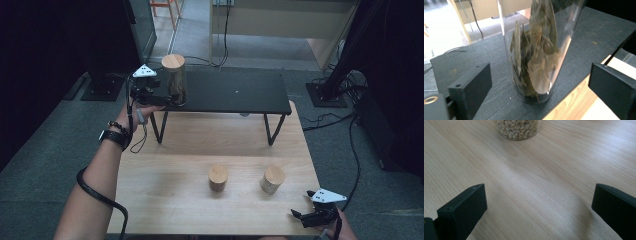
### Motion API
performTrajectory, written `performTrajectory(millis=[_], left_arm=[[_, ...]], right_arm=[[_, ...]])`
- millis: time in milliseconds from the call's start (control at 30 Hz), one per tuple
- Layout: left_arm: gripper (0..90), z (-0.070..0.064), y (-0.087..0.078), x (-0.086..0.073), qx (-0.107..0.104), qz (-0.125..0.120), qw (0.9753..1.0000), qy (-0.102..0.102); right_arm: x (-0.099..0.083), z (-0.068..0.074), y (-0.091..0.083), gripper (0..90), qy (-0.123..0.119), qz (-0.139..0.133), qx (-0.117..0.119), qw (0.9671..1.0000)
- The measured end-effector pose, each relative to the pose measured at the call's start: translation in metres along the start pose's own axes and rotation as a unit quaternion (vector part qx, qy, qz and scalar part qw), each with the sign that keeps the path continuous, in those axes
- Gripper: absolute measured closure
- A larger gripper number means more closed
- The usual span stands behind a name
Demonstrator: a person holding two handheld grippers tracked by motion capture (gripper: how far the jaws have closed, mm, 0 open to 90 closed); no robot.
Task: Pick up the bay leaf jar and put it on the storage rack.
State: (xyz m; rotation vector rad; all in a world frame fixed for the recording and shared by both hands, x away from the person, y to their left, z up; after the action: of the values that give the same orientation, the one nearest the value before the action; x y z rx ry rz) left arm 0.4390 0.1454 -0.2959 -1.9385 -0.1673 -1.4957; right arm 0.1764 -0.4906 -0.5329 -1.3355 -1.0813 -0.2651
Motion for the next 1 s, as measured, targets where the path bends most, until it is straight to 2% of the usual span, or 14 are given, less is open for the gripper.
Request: performTrajectory(millis=[200,333,667,1000], left_arm=[[3.0,-0.005,0.000,-0.005,0.006,0.011,0.9999,0.007],[1.6,-0.007,-0.003,-0.008,0.003,-0.001,1.0000,0.006],[0.0,-0.015,-0.009,-0.010,-0.006,-0.006,0.9998,0.016],[0.0,-0.022,-0.018,-0.024,-0.003,-0.016,0.9998,0.013]], right_arm=[[0.000,0.000,0.000,0.0,0.000,0.000,-0.001,1.0000],[0.000,0.000,0.000,0.0,0.000,0.000,-0.002,1.0000],[0.000,0.000,0.000,0.0,0.000,0.001,-0.002,1.0000],[0.001,0.001,0.000,0.0,-0.002,0.002,-0.004,1.0000]])
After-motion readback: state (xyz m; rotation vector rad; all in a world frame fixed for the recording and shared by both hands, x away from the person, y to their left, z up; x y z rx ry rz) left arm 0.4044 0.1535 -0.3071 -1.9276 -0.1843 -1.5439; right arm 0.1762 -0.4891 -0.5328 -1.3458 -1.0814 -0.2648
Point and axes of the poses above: each handheld gripper's, and its own axes: y roughly forward along the jaws, x roughly out of its top, z roughly to its left, the point moved 7 cm from there along y, roughly forward along the jaws, and after that the axes turned 12 degrees about -x, right-handed, at the moved point
